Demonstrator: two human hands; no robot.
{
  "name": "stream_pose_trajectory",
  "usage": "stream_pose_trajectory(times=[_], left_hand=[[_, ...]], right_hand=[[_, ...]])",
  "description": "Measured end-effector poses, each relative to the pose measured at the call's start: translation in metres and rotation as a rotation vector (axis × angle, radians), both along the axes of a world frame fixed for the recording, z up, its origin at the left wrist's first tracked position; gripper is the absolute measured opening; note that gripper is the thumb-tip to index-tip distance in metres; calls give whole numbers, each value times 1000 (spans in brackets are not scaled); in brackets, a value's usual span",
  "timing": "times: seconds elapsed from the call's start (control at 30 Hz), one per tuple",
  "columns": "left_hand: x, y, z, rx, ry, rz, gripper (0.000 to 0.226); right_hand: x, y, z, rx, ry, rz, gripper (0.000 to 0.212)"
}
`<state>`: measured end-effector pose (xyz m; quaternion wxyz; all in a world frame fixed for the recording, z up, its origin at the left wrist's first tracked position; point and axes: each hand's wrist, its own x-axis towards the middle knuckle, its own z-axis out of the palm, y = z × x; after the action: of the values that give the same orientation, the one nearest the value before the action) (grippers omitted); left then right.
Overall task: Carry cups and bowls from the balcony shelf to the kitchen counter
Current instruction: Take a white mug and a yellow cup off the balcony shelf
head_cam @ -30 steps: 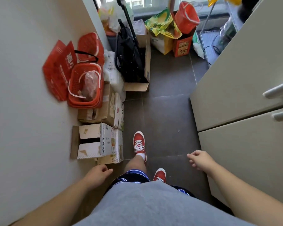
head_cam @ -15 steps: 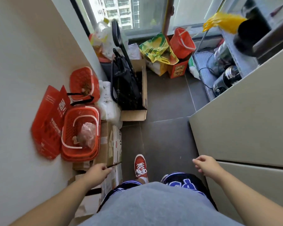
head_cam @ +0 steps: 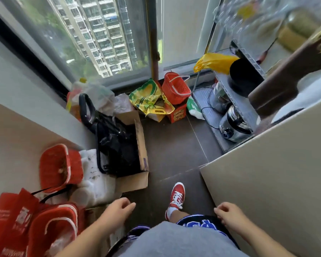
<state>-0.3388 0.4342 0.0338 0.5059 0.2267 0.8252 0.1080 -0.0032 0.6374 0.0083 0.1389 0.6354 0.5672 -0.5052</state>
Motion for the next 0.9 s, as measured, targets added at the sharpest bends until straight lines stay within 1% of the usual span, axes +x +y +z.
stream_pose_trajectory(times=[0.1,0.17,0.23,0.37,0.6,0.7,0.8,0.87,0.9], left_hand=[[-6,70,25,162,23,-27,26],[-8,117,47,317,30,-21,22],[-11,159,70,423,13,5,20],[-23,229,115,606,-6,-16,27],[-71,358,191,897,50,-121,28],[-94,428,231,1020,20,-146,27],[-115,503,273,1161,-37,-182,14],[-129,552,302,1251,-56,-232,6],[-135,575,318,1291,-74,-258,7]], right_hand=[[-48,52,29,125,138,86,18],[-81,86,54,178,223,139,12],[-111,117,84,234,288,177,6],[-154,169,145,371,365,235,10],[-214,259,234,641,579,100,3],[-241,307,273,793,661,28,9],[-267,357,311,918,722,-50,6],[-284,389,340,1021,735,-96,13],[-291,405,355,1074,738,-116,15]])
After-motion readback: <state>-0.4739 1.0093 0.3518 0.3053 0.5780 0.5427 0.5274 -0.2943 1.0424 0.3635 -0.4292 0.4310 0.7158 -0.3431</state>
